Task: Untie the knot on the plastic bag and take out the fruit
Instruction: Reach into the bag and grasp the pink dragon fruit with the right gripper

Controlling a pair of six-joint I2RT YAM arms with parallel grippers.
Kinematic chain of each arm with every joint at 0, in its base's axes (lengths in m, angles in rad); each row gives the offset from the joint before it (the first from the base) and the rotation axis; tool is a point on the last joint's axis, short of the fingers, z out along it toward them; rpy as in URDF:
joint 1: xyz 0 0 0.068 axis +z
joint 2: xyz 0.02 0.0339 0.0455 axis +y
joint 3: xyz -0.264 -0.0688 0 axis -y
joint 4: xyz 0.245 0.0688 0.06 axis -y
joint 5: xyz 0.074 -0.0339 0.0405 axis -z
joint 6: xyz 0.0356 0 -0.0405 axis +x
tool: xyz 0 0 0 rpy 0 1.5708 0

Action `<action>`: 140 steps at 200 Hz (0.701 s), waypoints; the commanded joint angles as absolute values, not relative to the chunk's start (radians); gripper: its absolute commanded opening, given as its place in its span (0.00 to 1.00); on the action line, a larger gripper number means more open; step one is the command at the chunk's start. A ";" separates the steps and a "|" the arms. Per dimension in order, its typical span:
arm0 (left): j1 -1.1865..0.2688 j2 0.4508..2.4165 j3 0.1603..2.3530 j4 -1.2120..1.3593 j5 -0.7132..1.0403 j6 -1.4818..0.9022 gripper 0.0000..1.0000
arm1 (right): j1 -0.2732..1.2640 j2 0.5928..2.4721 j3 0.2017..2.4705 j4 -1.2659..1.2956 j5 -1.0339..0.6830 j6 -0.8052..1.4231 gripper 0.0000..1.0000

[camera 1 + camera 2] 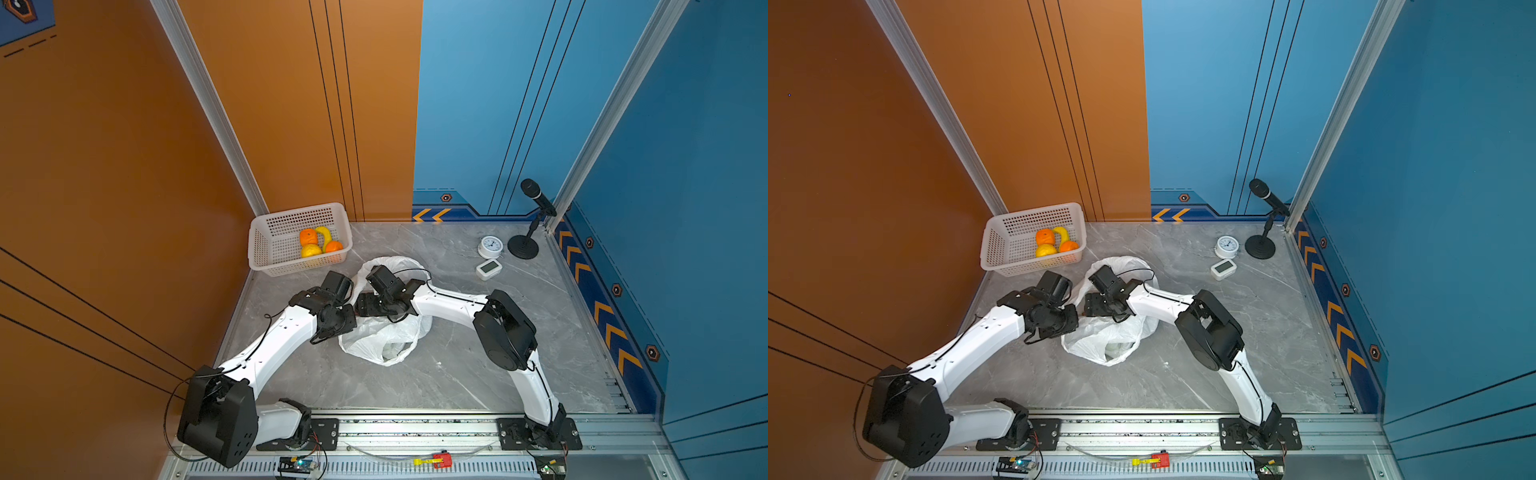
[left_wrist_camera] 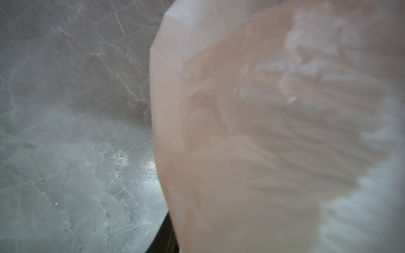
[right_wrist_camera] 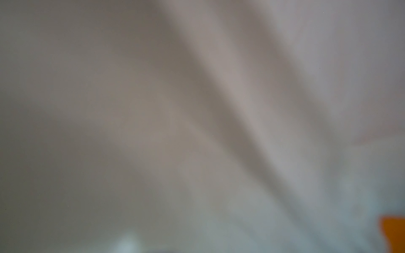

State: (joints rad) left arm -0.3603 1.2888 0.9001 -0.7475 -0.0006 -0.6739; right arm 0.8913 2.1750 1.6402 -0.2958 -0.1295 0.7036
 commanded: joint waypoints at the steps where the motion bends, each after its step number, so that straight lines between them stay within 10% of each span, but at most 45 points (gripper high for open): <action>1: -0.345 1.298 0.932 -0.751 -0.023 -0.651 0.26 | 0.888 2.096 1.597 -0.284 -0.114 0.688 0.70; 140: -0.331 1.308 0.988 -0.750 -0.018 -0.651 0.29 | 0.886 1.861 1.422 -0.246 -0.138 0.588 0.60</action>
State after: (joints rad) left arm -0.3386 1.2957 0.9375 -0.7483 -0.0006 -0.6590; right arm 0.8879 1.9259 1.4734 -0.2756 -0.1265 0.6361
